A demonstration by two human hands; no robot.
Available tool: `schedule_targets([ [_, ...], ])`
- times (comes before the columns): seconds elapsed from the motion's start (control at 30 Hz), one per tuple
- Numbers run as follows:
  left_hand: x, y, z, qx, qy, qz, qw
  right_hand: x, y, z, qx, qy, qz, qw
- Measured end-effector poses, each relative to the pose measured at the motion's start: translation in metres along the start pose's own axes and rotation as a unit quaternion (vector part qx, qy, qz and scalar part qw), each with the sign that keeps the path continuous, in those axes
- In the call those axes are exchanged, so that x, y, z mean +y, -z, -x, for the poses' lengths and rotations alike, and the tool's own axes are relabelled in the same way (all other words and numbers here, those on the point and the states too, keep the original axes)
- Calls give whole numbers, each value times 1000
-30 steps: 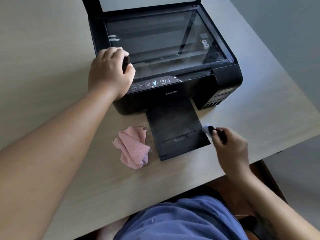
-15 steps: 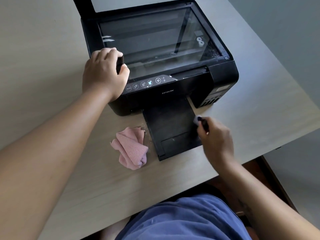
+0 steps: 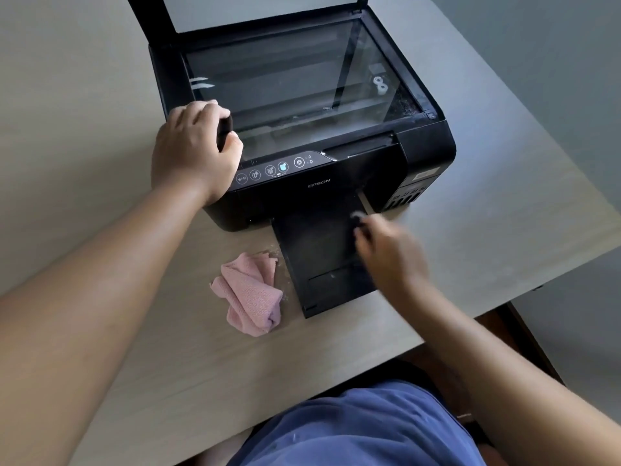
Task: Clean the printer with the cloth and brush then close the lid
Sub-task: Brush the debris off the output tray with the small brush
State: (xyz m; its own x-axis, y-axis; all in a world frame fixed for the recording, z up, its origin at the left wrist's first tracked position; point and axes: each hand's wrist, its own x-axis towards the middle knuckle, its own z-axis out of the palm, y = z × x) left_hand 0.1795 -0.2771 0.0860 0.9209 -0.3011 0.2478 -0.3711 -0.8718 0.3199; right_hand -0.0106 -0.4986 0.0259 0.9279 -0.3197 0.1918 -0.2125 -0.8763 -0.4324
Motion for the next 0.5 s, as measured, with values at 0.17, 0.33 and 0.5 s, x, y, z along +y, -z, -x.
schedule_targets([
  [0.17,-1,-1,0,-3,-1,-4,1000,-49,-21,23,-210,118,-148,959],
  [0.33,-1,-1,0,0,-3,-7,1000,5,-5,-18,-11,-228,-217,949],
  [0.5,-3,-2,-1,-2,-2,-11,1000,-18,-26,-9,-35,88,-10,995],
])
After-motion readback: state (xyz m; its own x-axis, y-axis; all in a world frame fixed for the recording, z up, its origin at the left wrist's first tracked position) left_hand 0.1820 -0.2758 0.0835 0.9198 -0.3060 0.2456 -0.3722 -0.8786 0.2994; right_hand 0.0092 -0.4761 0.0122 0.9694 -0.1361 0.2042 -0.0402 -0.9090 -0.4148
